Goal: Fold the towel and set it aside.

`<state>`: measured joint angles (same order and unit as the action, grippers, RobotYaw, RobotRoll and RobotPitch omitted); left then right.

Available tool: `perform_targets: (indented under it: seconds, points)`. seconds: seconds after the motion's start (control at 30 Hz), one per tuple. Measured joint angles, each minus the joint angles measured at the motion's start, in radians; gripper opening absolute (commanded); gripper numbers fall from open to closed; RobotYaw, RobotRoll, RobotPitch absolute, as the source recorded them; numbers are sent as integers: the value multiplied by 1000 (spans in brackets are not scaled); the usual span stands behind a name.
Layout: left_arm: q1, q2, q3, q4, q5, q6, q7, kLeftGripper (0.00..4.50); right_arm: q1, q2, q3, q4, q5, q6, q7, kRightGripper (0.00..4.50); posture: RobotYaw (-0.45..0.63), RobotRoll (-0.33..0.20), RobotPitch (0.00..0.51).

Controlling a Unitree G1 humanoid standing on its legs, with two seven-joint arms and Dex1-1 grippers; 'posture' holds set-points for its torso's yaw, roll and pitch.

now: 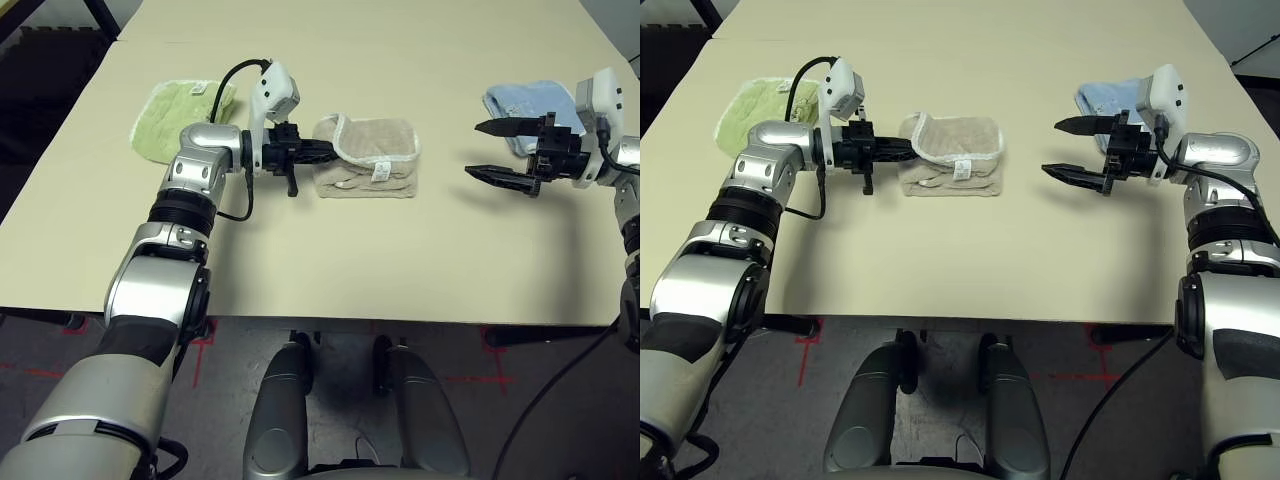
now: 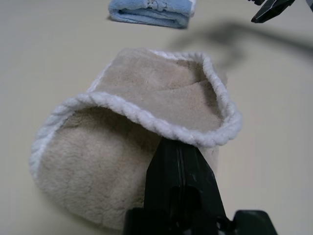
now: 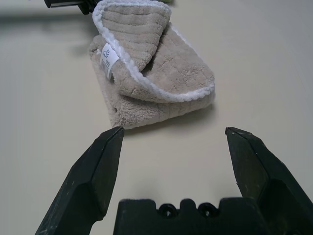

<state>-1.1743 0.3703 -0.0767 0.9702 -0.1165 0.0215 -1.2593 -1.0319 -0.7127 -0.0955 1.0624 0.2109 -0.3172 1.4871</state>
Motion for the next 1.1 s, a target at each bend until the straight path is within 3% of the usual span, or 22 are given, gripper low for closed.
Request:
perform_targets:
  seconds: [0.43,0.67,0.83,1.1]
  points:
    - [-190,-140,131,136,-63,112,118,19,22,-5,-4,-11,2,0,-14,4500,-6,0,268]
    - [-193,-180,104,225,-4,108,189,19,24,-17,-8,-13,5,0,-32,4500,-18,0,267]
    - [-193,-258,95,266,29,94,299,19,24,-20,-8,-25,9,2,-36,4500,-43,0,265]
    - [-192,-302,132,270,32,51,449,19,45,-34,-9,-58,13,14,-35,4500,-47,0,266]
